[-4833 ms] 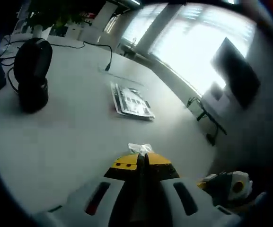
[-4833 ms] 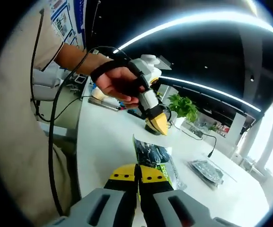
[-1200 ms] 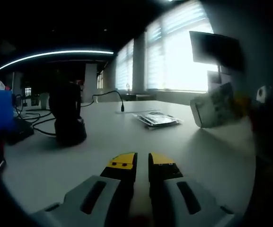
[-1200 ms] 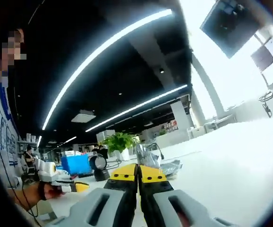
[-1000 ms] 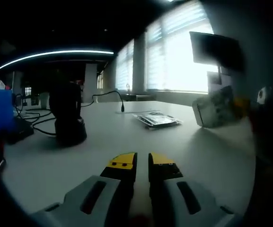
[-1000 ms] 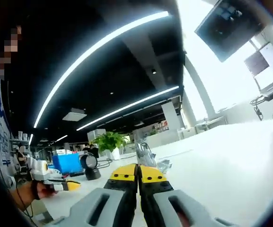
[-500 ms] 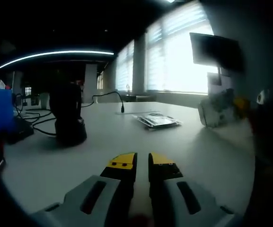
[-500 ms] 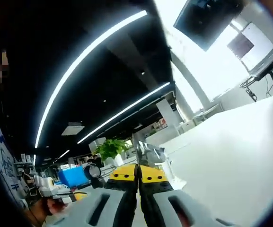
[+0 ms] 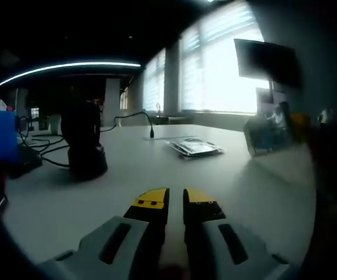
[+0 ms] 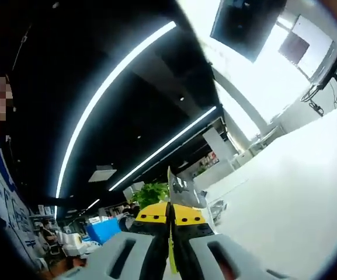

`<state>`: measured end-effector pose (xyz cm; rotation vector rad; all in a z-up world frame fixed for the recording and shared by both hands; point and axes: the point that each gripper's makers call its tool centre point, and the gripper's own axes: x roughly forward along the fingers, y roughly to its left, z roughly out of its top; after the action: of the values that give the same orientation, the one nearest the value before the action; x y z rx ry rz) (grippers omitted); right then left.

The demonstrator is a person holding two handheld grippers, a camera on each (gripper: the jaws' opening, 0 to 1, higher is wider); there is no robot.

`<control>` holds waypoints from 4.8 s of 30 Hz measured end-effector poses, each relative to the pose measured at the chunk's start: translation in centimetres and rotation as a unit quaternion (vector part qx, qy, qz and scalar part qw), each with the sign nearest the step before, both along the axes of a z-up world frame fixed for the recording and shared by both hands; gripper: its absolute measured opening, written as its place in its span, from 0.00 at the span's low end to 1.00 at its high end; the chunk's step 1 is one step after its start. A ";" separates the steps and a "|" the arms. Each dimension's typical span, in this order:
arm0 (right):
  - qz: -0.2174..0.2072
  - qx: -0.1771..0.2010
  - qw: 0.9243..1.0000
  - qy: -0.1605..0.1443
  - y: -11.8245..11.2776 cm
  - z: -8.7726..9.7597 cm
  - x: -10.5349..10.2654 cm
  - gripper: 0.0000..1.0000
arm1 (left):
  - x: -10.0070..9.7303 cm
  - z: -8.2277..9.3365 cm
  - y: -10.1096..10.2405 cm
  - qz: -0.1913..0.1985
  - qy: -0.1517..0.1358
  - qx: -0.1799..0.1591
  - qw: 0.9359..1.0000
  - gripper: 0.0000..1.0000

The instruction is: Clip sheet goods on table flip sheet goods clip sheet goods scan sheet goods put sheet goods back to table

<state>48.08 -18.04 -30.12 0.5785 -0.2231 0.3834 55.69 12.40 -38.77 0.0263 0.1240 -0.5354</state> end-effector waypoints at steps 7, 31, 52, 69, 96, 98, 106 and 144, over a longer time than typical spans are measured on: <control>-0.008 0.014 1.000 0.011 -0.7 -0.6 0.2 0.00 | 0.0 0.0 0.0 0.000 0.000 0.000 1.000 0.02; -0.085 -0.084 0.990 0.077 -2.8 -4.5 -0.8 0.00 | -0.1 0.0 0.1 0.001 -0.001 0.005 1.000 0.02; -0.087 -0.144 0.972 0.161 -2.7 -6.6 -1.4 0.00 | -0.1 -0.1 0.0 0.001 -0.003 0.008 1.000 0.02; -0.039 0.001 0.968 0.247 -2.7 -9.7 -1.4 0.00 | 0.0 -0.2 0.1 0.002 -0.003 0.012 1.000 0.02; 0.061 0.041 0.953 0.295 0.9 -9.9 -3.3 0.14 | -0.1 -0.2 0.0 0.002 -0.003 0.018 1.000 0.02; 0.057 0.037 0.951 0.303 0.6 -9.9 -3.7 0.13 | -0.1 -0.2 0.0 0.002 -0.003 0.019 1.000 0.02; 0.058 0.012 0.946 0.317 0.0 -10.7 -3.7 0.00 | -0.1 -0.2 -0.1 0.003 -0.005 0.021 1.000 0.02; 0.017 -0.232 0.958 0.167 -3.3 -6.3 -1.3 0.00 | -0.2 -0.6 -0.3 0.001 -0.003 0.041 0.999 0.02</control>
<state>46.81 -21.36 -36.38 0.1772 0.2013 0.3508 55.50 12.12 -39.34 0.1078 0.1397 -0.5273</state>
